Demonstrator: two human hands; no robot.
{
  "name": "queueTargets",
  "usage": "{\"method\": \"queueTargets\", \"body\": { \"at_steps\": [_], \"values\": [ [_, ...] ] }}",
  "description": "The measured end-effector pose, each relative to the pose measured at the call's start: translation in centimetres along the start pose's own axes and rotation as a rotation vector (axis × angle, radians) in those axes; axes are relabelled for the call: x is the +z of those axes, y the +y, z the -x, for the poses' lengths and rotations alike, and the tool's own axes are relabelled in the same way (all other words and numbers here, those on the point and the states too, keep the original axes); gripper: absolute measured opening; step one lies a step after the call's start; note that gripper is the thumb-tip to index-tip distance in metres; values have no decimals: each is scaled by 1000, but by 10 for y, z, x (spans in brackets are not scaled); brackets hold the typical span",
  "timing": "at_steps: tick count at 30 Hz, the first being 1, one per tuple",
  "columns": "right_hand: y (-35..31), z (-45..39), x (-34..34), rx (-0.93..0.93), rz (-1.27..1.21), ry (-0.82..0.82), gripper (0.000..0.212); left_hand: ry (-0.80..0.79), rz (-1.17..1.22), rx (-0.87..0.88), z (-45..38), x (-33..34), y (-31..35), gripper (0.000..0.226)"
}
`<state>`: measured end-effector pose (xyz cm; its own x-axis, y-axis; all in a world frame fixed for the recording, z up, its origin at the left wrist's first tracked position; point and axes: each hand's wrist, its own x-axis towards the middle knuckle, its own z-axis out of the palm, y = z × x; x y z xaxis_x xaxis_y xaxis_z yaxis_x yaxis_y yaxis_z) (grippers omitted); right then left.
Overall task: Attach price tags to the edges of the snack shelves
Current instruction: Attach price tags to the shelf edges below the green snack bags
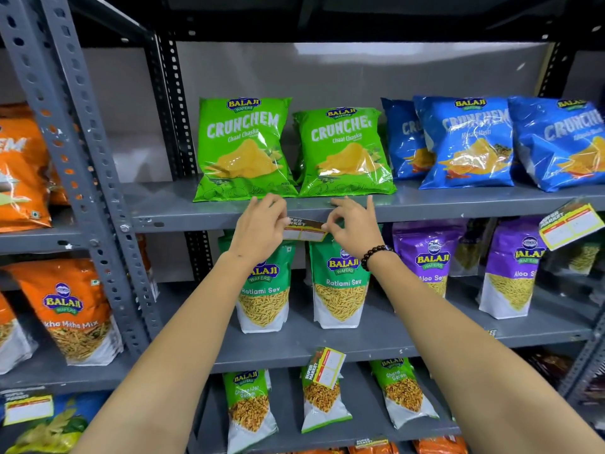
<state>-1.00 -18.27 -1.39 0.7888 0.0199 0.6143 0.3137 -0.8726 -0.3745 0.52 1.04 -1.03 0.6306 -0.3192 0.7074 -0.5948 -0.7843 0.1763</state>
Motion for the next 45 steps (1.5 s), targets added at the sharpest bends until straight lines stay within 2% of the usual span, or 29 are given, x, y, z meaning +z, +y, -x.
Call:
{"method": "queueTargets", "body": {
  "at_steps": [6, 15, 24, 28, 30, 34, 36, 40, 45],
  "values": [
    [1, -7, -10, -30, 43, -69, 14, 21, 4, -71, 3, 13, 1, 13],
    [-5, -22, -17, 49, 55, -73, 24, 39, -37, -136, -5, 10, 3, 12],
    [-10, -32, -17, 121, 72, -71, 19, 52, -79, -162, -9, 7, 8, 11],
    [-9, -30, -15, 125, 54, -36, 19, 75, -34, -227, -10, 6, 9, 10],
    [-8, -29, -16, 141, 17, -30, 24, 88, -9, -256, -11, 6, 8, 17],
    [-10, -27, -14, 154, -26, -27, 52, 70, 5, -302, -13, 6, 12, 47],
    [-13, -28, -11, 169, -5, 1, 57, 80, -17, -344, -16, 8, 15, 57],
    [-10, -29, -8, 171, -10, 9, 54, 89, -23, -377, -20, 9, 17, 56],
    [0, -20, -16, 110, -117, -37, 34, 29, 45, -297, -11, 4, 14, 37]
  ]
}}
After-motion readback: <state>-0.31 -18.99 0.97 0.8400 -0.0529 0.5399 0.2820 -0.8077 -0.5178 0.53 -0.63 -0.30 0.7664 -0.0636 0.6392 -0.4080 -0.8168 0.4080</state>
